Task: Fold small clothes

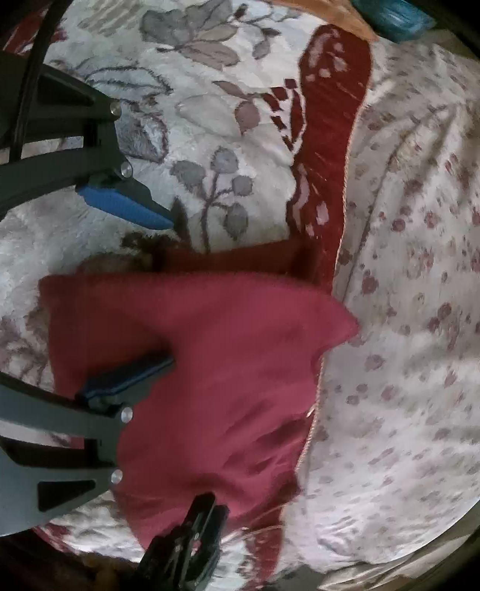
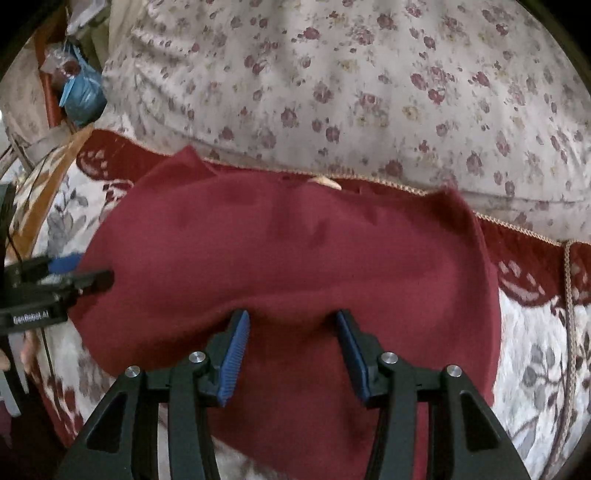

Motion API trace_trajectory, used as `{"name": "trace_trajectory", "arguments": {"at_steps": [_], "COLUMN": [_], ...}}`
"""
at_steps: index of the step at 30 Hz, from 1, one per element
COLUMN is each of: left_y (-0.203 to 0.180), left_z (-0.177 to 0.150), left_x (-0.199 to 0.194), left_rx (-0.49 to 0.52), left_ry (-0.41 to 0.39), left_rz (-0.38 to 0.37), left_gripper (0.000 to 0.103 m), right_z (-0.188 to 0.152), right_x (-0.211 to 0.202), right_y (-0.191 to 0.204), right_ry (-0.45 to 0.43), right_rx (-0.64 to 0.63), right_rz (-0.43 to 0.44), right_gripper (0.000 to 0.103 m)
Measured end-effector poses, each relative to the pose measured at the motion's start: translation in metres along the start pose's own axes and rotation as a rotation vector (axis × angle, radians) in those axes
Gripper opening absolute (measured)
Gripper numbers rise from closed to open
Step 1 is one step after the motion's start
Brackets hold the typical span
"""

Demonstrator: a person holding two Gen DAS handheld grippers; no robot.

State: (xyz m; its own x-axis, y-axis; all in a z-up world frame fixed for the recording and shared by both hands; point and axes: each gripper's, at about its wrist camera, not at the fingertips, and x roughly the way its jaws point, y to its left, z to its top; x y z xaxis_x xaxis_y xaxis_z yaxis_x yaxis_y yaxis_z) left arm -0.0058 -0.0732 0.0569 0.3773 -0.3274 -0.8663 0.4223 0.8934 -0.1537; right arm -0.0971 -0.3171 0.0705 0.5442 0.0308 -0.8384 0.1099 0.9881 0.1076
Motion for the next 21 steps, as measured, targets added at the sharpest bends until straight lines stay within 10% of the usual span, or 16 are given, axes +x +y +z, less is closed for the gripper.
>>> {"name": "trace_trajectory", "arguments": {"at_steps": [14,21], "left_y": [0.024,0.035], "left_z": [0.013,0.020], "left_x": [0.010,0.009], "left_rx": [-0.135,-0.167], "left_ry": [0.006,-0.003], "left_rz": [-0.020,-0.037], "left_gripper": [0.078,0.078], "right_z": [0.070,0.095], "right_x": [0.067,0.075], "right_y": [0.007,0.072], "right_ry": [0.061,0.054], "right_rx": [0.000,-0.085], "right_rz": [-0.054,0.119], "right_gripper": [0.067,0.065]}}
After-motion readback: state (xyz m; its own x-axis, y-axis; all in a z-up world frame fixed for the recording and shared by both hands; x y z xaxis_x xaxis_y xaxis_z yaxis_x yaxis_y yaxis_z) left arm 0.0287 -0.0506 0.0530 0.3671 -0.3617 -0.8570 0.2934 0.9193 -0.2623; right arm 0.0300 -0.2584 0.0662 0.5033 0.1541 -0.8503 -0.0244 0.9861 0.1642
